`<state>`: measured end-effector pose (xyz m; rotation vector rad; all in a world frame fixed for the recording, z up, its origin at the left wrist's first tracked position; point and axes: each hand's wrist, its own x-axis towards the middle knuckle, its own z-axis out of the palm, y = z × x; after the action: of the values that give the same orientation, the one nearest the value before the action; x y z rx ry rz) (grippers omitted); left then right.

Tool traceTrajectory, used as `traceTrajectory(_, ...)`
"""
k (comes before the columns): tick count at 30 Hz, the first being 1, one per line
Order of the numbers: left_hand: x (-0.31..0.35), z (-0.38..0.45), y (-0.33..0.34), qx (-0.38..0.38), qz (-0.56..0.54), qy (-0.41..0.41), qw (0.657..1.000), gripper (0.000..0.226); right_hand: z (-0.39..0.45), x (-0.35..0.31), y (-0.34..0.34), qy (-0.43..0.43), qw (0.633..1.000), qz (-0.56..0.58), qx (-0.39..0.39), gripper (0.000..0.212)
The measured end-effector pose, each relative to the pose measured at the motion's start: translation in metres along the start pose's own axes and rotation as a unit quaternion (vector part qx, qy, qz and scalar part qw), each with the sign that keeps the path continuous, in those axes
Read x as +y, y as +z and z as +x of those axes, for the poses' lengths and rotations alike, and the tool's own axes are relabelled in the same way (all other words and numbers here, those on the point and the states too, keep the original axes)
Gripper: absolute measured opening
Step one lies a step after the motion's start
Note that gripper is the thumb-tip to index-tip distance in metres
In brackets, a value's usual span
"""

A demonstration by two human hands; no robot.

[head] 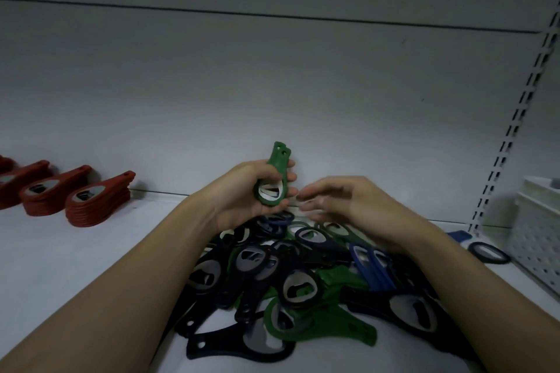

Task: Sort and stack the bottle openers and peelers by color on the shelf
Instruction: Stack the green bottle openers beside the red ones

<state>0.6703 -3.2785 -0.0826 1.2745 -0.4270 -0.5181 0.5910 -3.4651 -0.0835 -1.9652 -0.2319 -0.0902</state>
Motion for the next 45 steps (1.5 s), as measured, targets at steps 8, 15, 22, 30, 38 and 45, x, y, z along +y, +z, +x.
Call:
traceTrajectory(8,-0.004,-0.006,0.009,-0.012,0.086,-0.013,0.996,0.029,-0.012,0.003,-0.058,0.160,0.936,-0.313,0.009,0.016)
traceTrajectory(15,-0.009,-0.004,0.010,0.001,0.133,-0.006,0.991,0.028,-0.009,0.003,-0.042,0.229,0.894,-0.379,-0.069,0.012)
traceTrajectory(22,-0.009,-0.005,0.010,0.005,0.124,-0.023,0.992,0.029,-0.013,-0.010,-0.046,0.107,0.968,-0.226,0.028,0.007)
traceTrajectory(30,-0.008,-0.006,0.013,-0.032,0.091,-0.049,0.994,0.039,-0.018,-0.024,-0.043,-0.001,0.995,-0.008,0.104,0.013)
traceTrajectory(38,-0.011,-0.008,0.019,-0.105,0.127,-0.025,0.986,0.032,-0.004,-0.010,-0.018,0.007,0.989,0.035,0.140,0.021)
traceTrajectory(45,-0.010,-0.001,0.011,-0.015,0.075,0.021,0.997,0.031,0.000,0.013,-0.027,0.105,0.952,-0.281,0.062,0.013)
